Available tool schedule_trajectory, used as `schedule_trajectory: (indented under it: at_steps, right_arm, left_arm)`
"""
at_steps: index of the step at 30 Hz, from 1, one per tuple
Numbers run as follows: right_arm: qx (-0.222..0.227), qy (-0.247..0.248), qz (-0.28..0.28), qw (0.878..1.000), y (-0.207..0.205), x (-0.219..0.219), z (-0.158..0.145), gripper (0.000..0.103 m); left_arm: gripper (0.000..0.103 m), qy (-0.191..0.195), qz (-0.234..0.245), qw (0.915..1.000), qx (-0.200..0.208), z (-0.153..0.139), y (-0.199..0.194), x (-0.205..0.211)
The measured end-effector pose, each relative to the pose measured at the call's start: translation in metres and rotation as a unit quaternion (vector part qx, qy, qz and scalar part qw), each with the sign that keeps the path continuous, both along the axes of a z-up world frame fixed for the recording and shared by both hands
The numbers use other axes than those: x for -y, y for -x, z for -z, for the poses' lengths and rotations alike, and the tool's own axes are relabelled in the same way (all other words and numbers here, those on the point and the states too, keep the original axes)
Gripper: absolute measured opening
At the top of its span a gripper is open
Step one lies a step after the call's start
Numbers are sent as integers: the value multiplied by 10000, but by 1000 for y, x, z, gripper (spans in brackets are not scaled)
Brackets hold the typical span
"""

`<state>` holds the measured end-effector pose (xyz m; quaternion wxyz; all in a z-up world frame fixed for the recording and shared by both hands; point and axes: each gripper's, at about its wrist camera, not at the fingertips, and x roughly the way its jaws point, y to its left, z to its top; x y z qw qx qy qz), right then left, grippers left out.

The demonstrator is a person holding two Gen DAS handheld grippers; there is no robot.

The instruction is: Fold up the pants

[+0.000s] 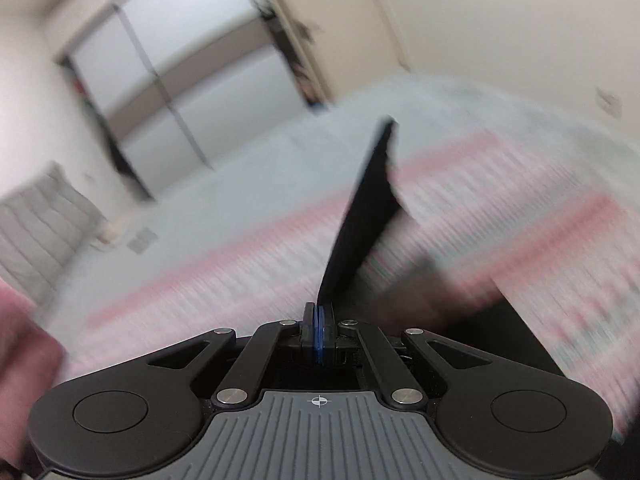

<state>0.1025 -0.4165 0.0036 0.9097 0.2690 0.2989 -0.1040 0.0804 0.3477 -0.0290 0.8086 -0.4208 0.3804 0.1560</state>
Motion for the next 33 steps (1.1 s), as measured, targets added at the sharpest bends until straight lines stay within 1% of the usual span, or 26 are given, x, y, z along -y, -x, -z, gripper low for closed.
schedule_trajectory:
  at_steps: [2, 3, 6, 8, 11, 13, 17, 19, 21, 22, 25, 26, 28, 29, 30, 31, 32, 33]
  right_arm:
    - [-413, -268, 181, 9986, 8, 5, 30, 0]
    - [-526, -224, 191, 9982, 8, 3, 32, 0]
    - [-242, -55, 166, 9996, 10, -10, 15, 0]
    - [-162, -130, 221, 9995, 12, -13, 14, 0]
    - [-317, -278, 328, 9986, 15, -7, 23, 0]
    - [-341, -365, 382, 9980, 26, -2, 27, 0]
    - [-362, -130, 401, 9985, 44, -10, 21, 0]
    - [-539, -162, 442, 9974, 50, -9, 26, 0]
    - [-796, -181, 527, 9953, 51, -6, 34, 0]
    - [-853, -217, 545, 9946, 51, -4, 36, 0]
    - [-962, -120, 360, 9946, 50, -5, 37, 0]
    - [-1008, -180, 287, 9943, 49, -3, 40, 8]
    - [-1106, -419, 370, 9923, 48, 6, 47, 17]
    - [-1062, -613, 560, 9909, 49, 13, 49, 33]
    - [-998, -792, 736, 9891, 51, 20, 50, 53]
    - [-923, -952, 912, 9870, 54, 27, 51, 62]
    - [-882, -1089, 1115, 9838, 56, 35, 53, 65]
    - [-901, -1174, 1294, 9805, 57, 41, 55, 65]
  left_arm:
    - [32, -97, 76, 9999, -67, 2, 5, 2]
    - [32, -147, 108, 9998, -67, 2, 9, 3]
    - [32, -138, 130, 9998, -18, 2, 19, 1]
    - [32, -110, 131, 9999, 2, 3, 23, 0]
    - [32, -145, 177, 9997, 11, 3, 24, 2]
    - [32, -183, 210, 9996, 11, 2, 27, 2]
    - [32, -157, 249, 9996, -14, 4, 31, -4]
    - [32, -199, 305, 9993, -41, 3, 24, -3]
    - [32, -228, 324, 9992, -43, 5, 27, -3]
    - [32, -264, 347, 9990, -48, 5, 26, -2]
    - [32, -366, 419, 9984, -89, 5, 30, 0]
    - [32, -352, 417, 9985, -83, 6, 30, -1]
    - [32, -322, 419, 9986, -68, 5, 30, 0]
    - [32, -311, 421, 9986, -60, 5, 30, -1]
    - [32, -312, 422, 9986, -56, 6, 29, 0]
    - [32, -336, 434, 9985, -56, 5, 31, 0]
    - [32, -360, 445, 9983, -61, 5, 31, 1]
    - [32, -381, 454, 9982, -63, 5, 31, 1]
